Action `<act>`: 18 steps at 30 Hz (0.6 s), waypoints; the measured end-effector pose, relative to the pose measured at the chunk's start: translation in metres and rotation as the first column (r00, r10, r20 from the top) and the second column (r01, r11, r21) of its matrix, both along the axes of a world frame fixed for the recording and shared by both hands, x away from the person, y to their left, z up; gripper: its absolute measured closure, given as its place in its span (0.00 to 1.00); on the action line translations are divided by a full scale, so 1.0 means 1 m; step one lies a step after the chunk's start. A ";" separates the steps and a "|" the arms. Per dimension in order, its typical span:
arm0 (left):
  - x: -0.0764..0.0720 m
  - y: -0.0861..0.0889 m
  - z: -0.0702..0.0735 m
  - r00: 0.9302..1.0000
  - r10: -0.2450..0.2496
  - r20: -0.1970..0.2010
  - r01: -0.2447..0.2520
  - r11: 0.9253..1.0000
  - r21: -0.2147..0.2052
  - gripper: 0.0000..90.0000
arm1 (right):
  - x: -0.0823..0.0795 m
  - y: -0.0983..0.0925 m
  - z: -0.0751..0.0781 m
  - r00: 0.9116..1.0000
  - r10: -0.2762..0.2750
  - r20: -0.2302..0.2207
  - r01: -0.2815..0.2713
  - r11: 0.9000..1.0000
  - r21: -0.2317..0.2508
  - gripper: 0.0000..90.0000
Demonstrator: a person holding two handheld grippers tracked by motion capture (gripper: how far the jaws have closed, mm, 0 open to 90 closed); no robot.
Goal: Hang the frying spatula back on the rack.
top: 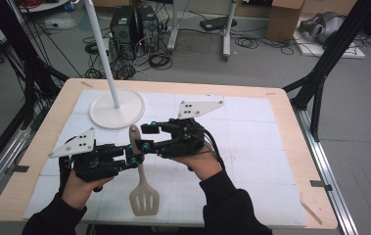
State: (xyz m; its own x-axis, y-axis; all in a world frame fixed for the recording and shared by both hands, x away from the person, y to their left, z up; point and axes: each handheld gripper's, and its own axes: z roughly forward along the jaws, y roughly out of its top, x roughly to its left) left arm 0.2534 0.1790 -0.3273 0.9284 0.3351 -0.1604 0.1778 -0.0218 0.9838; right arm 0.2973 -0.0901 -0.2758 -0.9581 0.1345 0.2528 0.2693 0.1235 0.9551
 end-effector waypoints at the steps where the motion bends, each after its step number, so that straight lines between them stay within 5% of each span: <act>1: 0.000 0.000 0.000 1.000 0.000 0.000 0.000 1.000 0.000 0.83 | -0.001 -0.005 0.000 1.000 -0.015 0.010 0.015 1.000 0.003 0.44; 6: 0.001 0.005 0.004 0.999 0.040 -0.007 -0.040 0.999 -0.010 0.84 | -0.011 -0.039 -0.003 0.995 -0.097 0.037 0.097 0.995 0.013 0.40; 8: 0.002 0.007 0.009 0.999 0.052 -0.011 -0.052 0.998 -0.021 0.84 | -0.021 -0.071 -0.006 0.984 -0.172 0.050 0.171 0.985 0.019 0.39; 9: 0.003 0.008 0.012 0.998 0.060 -0.009 -0.061 0.998 -0.023 0.84 | -0.021 -0.071 -0.006 0.984 -0.172 0.050 0.171 0.985 0.019 0.39; 10: 0.004 0.008 0.017 0.998 0.068 -0.002 -0.068 0.997 -0.025 0.84 | -0.028 -0.096 -0.011 0.971 -0.233 0.055 0.232 0.972 0.020 0.39; 11: 0.004 0.009 0.020 0.997 0.073 0.005 -0.073 0.997 -0.026 0.84 | -0.028 -0.096 -0.011 0.971 -0.233 0.055 0.232 0.972 0.020 0.39; 12: 0.006 0.011 0.028 0.996 0.087 0.017 -0.087 0.996 -0.034 0.84 | -0.034 -0.117 -0.016 0.954 -0.296 0.056 0.296 0.955 0.006 0.37; 16: 0.015 0.012 0.040 0.993 0.119 0.023 -0.119 0.992 -0.031 0.84 | -0.046 -0.148 -0.029 0.905 -0.418 0.075 0.420 0.907 -0.021 0.31; 18: 0.021 0.013 0.045 0.991 0.134 0.019 -0.134 0.991 -0.018 0.84 | -0.051 -0.161 -0.035 0.868 -0.487 0.100 0.493 0.869 -0.044 0.24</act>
State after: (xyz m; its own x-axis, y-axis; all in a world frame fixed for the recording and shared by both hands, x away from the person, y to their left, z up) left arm 0.2741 0.1919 -0.2819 0.8784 0.4541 -0.1487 0.1580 0.0177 0.9873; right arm 0.2460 -0.2511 -0.3109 -0.7815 0.6057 0.1496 0.2319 0.0594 0.9709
